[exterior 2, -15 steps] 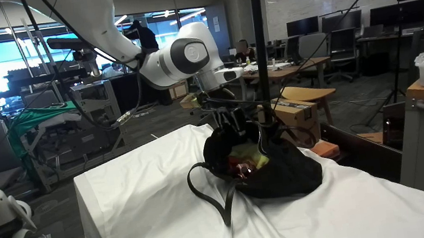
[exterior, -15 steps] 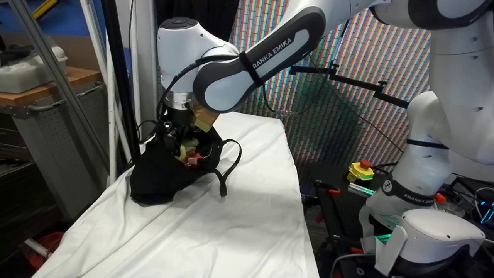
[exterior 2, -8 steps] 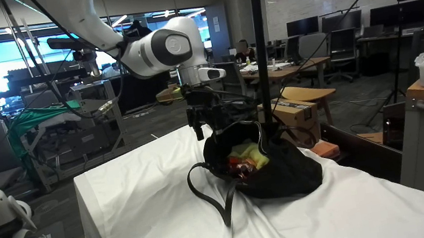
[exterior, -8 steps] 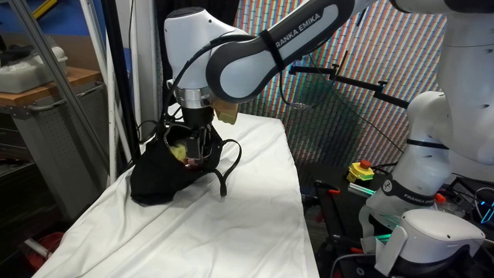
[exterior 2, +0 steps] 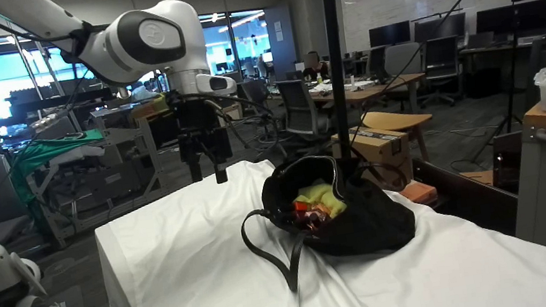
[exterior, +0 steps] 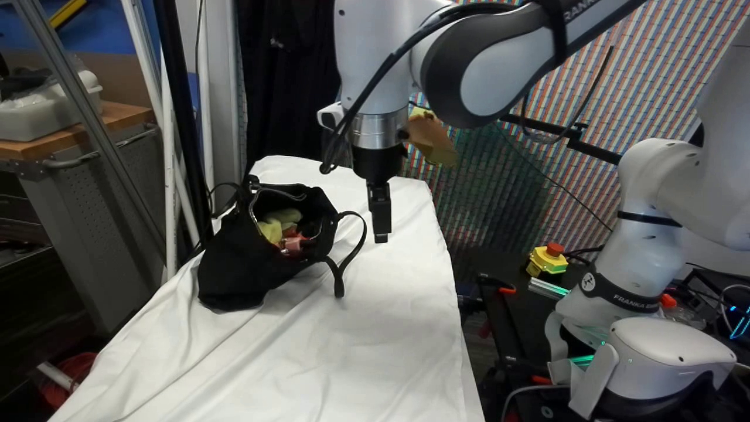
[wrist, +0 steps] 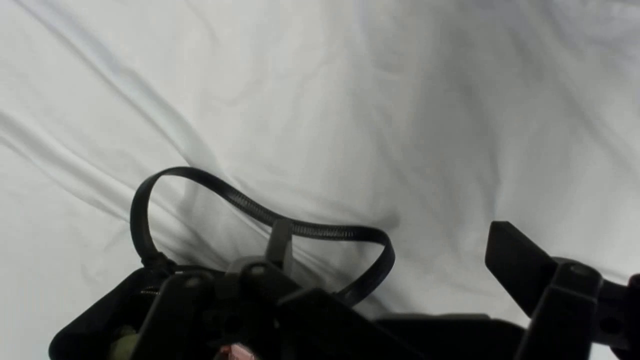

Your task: Pick up all the nail polish from the table and put them in the black bag.

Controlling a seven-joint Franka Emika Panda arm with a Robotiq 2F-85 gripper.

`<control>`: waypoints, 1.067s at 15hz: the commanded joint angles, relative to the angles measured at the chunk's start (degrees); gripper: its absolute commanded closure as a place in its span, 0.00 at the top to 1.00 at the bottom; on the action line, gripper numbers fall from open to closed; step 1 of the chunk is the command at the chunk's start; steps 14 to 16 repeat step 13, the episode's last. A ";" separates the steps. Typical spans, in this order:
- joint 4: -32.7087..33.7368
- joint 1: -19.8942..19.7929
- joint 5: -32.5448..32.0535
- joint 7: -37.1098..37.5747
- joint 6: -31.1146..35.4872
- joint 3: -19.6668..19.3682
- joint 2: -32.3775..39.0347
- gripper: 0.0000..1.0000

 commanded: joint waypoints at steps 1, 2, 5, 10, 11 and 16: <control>-9.69 -0.72 1.03 -3.37 -1.40 0.96 -12.57 1.00; -11.55 -0.77 1.17 -3.72 -1.80 0.93 -15.21 1.00; -15.64 -0.79 1.33 -4.50 -4.43 0.69 -22.85 1.00; -22.04 -0.88 0.55 -5.54 -4.94 0.16 -33.25 1.00; -23.40 -1.03 0.28 -5.43 -4.37 0.05 -34.89 1.00; -25.90 -1.26 0.22 -5.88 -3.00 -0.56 -37.68 1.00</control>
